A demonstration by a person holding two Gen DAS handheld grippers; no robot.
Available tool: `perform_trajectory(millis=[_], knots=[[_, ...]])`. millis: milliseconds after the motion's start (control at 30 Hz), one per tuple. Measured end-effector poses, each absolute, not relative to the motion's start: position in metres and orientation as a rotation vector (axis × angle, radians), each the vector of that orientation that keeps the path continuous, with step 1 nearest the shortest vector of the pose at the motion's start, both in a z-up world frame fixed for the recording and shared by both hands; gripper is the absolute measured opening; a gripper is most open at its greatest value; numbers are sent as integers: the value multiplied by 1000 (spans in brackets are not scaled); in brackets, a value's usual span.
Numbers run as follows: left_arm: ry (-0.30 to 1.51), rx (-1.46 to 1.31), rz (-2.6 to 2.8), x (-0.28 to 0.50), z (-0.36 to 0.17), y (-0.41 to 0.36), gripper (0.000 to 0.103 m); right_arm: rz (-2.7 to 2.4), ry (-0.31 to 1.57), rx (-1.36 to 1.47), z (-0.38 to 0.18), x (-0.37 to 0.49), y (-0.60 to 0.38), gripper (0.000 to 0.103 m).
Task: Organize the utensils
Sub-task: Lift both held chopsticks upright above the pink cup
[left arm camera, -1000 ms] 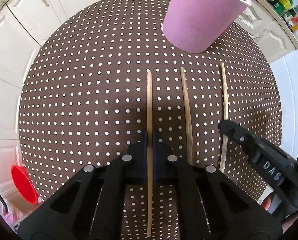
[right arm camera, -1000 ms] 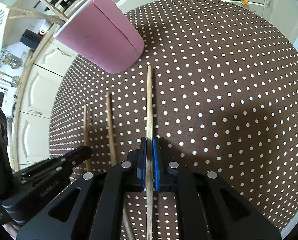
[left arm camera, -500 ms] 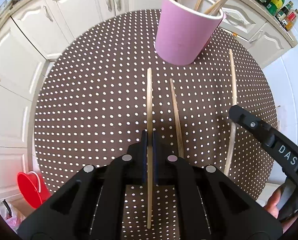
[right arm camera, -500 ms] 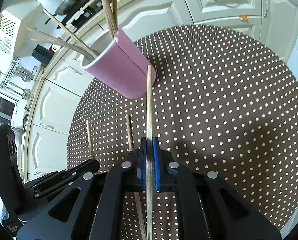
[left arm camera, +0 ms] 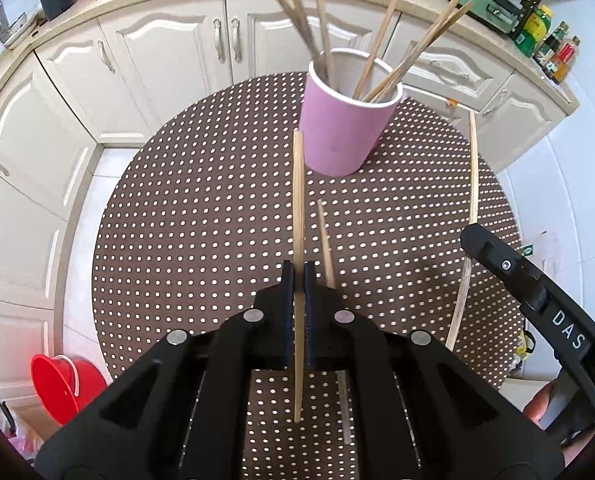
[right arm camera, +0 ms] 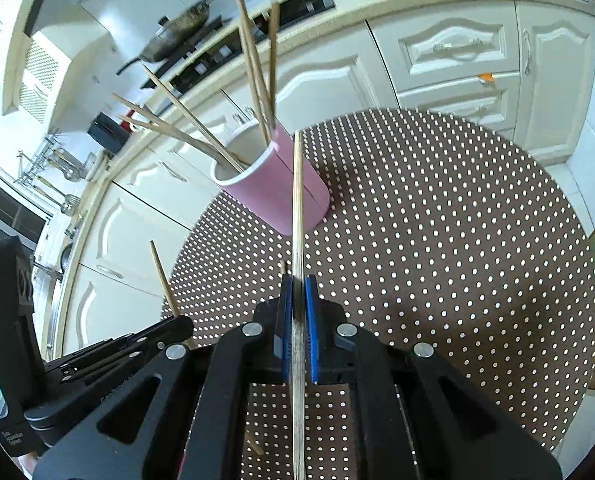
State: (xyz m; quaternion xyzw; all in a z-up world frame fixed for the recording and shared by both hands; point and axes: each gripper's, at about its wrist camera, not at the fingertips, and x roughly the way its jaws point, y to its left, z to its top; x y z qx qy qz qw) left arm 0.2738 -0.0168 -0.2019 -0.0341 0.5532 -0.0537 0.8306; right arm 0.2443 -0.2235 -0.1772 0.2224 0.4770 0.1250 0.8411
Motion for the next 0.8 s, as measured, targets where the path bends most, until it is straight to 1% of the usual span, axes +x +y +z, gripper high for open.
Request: perform_trajectory(millis=[233, 367, 800], knots=[[1117, -66, -130, 262, -174, -23, 5, 270, 927, 470, -153, 239, -229, 5], [1049, -24, -130, 254, -155, -30, 5, 275, 891, 472, -142, 238, -230, 5], [937, -42, -138, 249, -105, -30, 5, 262, 778, 452, -109, 237, -227, 5]])
